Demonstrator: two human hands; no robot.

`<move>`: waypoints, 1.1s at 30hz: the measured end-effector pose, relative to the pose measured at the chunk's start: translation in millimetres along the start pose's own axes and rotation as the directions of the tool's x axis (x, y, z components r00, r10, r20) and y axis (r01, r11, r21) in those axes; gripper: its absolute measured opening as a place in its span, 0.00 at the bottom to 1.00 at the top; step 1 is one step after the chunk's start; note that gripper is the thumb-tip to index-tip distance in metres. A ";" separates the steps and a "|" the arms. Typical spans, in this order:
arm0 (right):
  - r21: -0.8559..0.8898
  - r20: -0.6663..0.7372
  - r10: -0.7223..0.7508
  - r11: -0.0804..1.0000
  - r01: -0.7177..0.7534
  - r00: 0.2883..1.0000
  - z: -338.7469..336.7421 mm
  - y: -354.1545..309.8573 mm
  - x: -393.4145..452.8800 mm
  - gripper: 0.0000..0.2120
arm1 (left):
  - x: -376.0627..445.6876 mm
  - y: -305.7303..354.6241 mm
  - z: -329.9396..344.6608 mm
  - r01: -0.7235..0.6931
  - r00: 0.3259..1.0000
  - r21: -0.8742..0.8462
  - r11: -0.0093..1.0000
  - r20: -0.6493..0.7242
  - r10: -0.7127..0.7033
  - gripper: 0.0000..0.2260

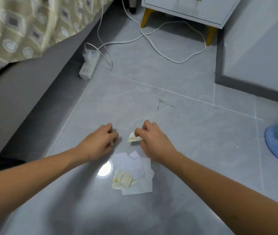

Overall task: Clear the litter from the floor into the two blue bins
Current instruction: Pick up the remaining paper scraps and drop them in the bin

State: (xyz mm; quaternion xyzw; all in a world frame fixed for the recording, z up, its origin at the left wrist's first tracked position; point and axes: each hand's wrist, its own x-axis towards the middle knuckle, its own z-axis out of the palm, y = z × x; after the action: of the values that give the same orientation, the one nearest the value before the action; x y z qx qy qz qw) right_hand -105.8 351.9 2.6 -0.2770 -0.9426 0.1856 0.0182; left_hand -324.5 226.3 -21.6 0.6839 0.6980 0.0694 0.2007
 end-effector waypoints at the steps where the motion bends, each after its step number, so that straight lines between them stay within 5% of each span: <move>1: -0.001 -0.017 0.011 1.000 -0.011 1.000 -6.9 6.0 -1.6 0.13 | 8.5 5.0 -7.0 -0.021 1.000 0.001 1.000 -0.010 0.021 0.05; 7: 0.003 -0.134 0.166 0.986 -0.167 0.977 -76.7 62.0 -43.5 0.12 | 78.5 76.3 -55.1 -0.209 0.978 0.032 0.977 0.002 0.209 0.10; 12: 0.025 -0.276 0.372 0.925 -0.380 0.886 -156.4 113.0 -124.2 0.12 | 147.5 200.2 -95.0 -0.452 0.891 0.051 0.891 0.066 0.448 0.09; 21: 0.098 -0.429 0.766 0.567 -0.818 0.479 -259.8 173.1 -393.7 0.14 | 185.6 507.3 -70.1 -0.779 0.608 -0.096 0.620 0.130 0.783 0.08; 26: 0.102 -0.399 0.872 0.351 -0.931 0.285 -261.4 189.7 -501.0 0.12 | 164.6 627.7 -11.2 -0.811 0.542 -0.153 0.564 0.165 0.824 0.10; 30: 0.061 -0.258 0.931 0.282 -0.958 0.258 -247.7 189.1 -529.1 0.18 | 149.1 662.1 21.2 -0.845 0.483 -0.112 0.523 0.259 0.836 0.16; 33: 0.020 -0.298 0.910 0.307 -0.952 0.287 -242.8 179.6 -525.6 0.16 | 134.7 658.2 22.5 -0.886 0.438 -0.067 0.459 0.205 0.875 0.16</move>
State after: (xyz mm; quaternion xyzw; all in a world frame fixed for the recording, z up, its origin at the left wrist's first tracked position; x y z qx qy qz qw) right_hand 464.7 296.1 199.9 -0.7959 -0.6036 0.0475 0.0043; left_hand 296.2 390.9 177.5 0.9546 0.2170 0.0733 0.1907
